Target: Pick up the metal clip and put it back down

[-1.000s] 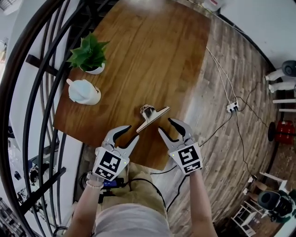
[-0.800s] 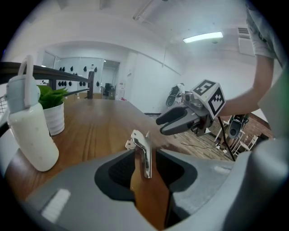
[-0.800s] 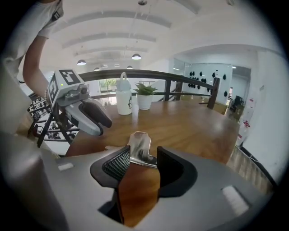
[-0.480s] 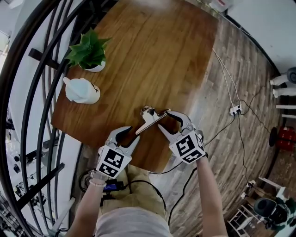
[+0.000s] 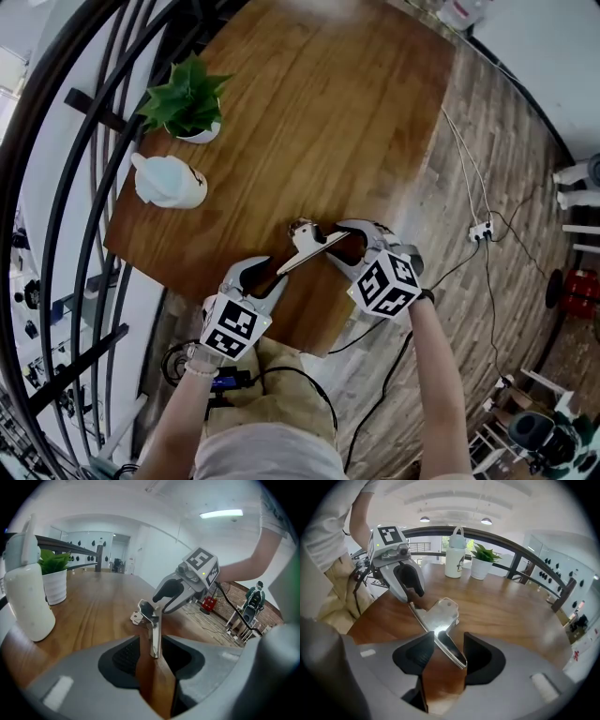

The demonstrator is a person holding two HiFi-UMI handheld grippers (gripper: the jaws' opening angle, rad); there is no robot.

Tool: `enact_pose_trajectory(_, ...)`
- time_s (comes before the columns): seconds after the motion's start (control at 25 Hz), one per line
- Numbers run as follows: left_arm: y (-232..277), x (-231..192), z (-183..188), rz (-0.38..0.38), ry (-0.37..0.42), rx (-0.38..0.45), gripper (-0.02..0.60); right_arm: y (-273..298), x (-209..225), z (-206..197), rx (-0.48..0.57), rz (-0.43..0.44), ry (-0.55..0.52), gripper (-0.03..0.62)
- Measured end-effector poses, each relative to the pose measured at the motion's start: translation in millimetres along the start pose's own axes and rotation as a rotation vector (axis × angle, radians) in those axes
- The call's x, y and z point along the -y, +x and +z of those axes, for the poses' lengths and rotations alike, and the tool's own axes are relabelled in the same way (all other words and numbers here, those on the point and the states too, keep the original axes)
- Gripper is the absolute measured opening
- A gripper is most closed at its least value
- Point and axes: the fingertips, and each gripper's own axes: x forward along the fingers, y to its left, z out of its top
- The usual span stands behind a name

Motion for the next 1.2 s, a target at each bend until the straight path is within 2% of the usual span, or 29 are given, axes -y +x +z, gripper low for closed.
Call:
enact_pose_trajectory(0.36,9,4,-6,0.004,0.012,-0.042,0.140,13,-2,-8,-0.041,0.071,-0.022,0.202)
enact_pose_trajectory(0.52,11,0,-8,0.018,0.009,-0.052,0.140,13,-3,-9,-0.033,0.072,-0.008,0.191)
enact_pose_trajectory(0.92,14,-10,-8,0.039,0.021,-0.049,0.118,8,-15,-15,-0.016,0.102,0.053,0.131)
enact_pose_trajectory(1.2,19,-16,1,0.050,0.095,-0.049,0.120,7,-21,-17,-0.008,0.101,0.064,0.117)
